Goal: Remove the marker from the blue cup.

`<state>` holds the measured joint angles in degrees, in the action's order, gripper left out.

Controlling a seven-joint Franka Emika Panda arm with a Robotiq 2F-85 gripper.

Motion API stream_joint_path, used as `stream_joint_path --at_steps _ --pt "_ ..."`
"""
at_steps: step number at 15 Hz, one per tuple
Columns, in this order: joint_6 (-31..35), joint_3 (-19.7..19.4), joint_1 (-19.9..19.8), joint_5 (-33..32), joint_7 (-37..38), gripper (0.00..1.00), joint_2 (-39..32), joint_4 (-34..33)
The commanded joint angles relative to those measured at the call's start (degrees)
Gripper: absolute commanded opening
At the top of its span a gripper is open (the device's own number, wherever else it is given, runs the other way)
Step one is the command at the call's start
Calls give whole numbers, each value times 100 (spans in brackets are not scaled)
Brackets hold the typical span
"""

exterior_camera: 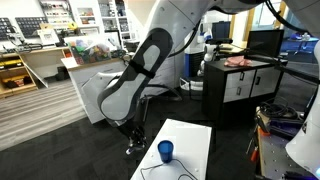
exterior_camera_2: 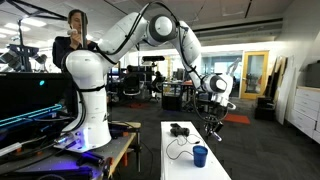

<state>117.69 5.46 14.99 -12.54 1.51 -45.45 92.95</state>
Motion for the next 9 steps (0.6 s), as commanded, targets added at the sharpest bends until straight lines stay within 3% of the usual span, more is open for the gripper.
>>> stream_joint_path --at_steps 1,9 --pt "385 47 -2 61 107 3 415 641" --pt "661 235 97 193 238 3 705 1043"
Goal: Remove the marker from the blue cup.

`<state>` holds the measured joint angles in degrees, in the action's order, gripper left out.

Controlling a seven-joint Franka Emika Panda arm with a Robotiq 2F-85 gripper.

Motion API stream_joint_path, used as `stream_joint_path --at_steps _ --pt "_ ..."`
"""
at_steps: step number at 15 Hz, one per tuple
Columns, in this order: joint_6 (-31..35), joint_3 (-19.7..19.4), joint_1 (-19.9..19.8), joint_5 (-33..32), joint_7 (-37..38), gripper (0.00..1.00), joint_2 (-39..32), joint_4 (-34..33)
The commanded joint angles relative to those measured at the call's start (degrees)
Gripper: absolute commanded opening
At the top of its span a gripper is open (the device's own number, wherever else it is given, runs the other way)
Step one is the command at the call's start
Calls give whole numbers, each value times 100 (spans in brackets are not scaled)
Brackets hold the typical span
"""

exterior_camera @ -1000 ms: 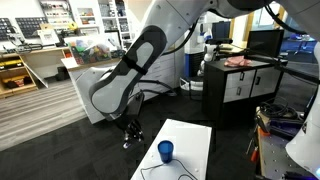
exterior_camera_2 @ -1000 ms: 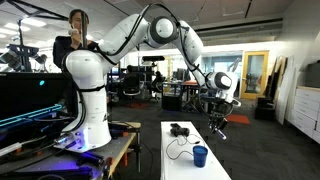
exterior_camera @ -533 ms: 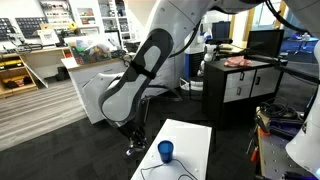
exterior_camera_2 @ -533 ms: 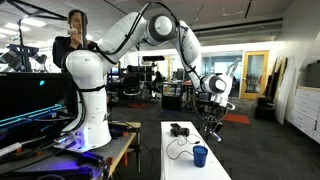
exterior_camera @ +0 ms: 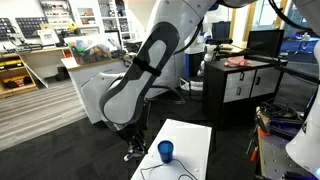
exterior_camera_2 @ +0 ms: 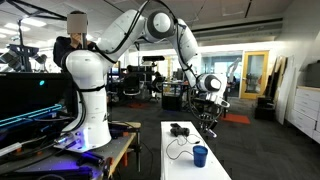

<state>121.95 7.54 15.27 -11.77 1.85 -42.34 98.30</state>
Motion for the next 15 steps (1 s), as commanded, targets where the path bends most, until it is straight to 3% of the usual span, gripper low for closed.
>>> stream_joint_path --at_steps 1,15 --pt "255 59 70 152 218 3 426 569" --pt "926 144 100 330 322 3 721 1686"
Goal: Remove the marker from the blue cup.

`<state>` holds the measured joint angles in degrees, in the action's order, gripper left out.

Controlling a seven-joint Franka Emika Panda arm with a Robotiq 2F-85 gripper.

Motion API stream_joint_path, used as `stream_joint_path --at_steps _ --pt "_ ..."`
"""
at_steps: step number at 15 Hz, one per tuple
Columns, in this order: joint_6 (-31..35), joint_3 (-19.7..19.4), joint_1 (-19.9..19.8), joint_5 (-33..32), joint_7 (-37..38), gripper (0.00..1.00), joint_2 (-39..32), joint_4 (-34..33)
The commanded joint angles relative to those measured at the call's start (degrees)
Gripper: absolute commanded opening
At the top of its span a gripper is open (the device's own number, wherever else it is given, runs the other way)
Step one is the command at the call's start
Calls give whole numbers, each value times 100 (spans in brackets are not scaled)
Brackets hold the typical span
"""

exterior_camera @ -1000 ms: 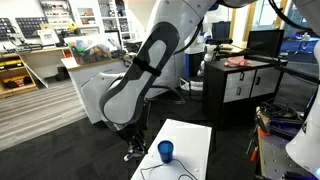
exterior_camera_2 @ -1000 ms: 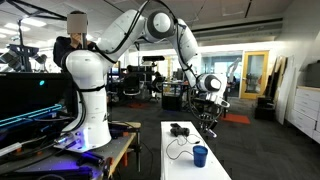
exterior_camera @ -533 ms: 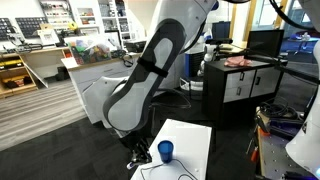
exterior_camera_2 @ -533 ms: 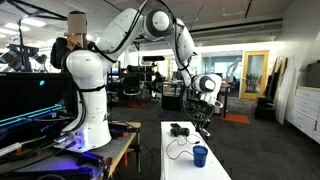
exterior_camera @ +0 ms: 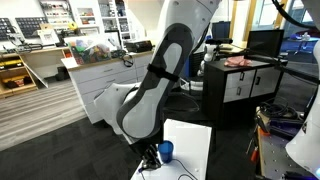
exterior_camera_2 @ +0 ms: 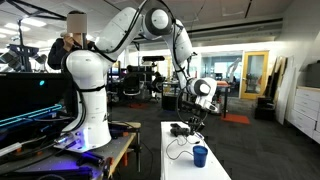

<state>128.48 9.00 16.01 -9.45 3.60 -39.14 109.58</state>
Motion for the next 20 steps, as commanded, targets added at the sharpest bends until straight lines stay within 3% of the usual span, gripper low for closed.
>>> stream_joint_path --at_steps 1,12,20 --pt "345 -13 40 85 184 3 454 660" --pt "773 -167 110 -40 769 3 1208 1509" --pt "657 -81 -9 55 475 3 973 1435"
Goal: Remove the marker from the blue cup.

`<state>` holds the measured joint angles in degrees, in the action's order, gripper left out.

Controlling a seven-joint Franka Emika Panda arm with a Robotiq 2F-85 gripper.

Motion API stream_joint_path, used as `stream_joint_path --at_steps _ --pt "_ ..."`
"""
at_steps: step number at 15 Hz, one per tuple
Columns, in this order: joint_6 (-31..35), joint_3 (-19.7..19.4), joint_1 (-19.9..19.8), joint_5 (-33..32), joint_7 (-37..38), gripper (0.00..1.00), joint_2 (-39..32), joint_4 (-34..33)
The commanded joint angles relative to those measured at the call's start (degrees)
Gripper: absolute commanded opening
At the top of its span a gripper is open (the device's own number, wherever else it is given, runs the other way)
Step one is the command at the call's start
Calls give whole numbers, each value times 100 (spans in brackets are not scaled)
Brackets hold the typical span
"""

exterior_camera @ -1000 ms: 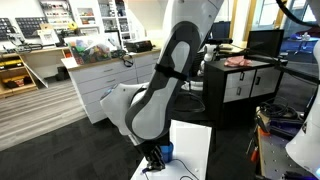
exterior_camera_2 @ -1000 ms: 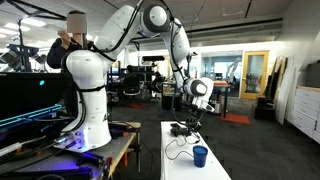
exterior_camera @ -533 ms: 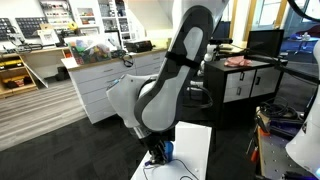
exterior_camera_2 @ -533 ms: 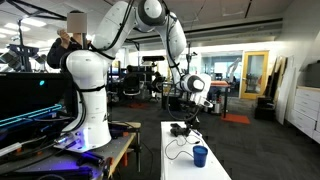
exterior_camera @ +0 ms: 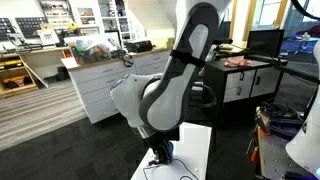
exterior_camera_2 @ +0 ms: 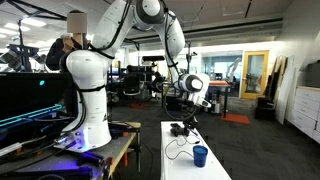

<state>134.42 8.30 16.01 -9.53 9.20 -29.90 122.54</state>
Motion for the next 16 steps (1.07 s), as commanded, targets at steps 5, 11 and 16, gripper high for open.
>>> stream_joint_path --at_steps 5,11,16 --pt "159 -35 22 -14 -128 3 -98 161" --pt "802 -153 132 -380 -74 3 -240 322" --pt "1183 -189 150 -475 -94 3 -389 457"
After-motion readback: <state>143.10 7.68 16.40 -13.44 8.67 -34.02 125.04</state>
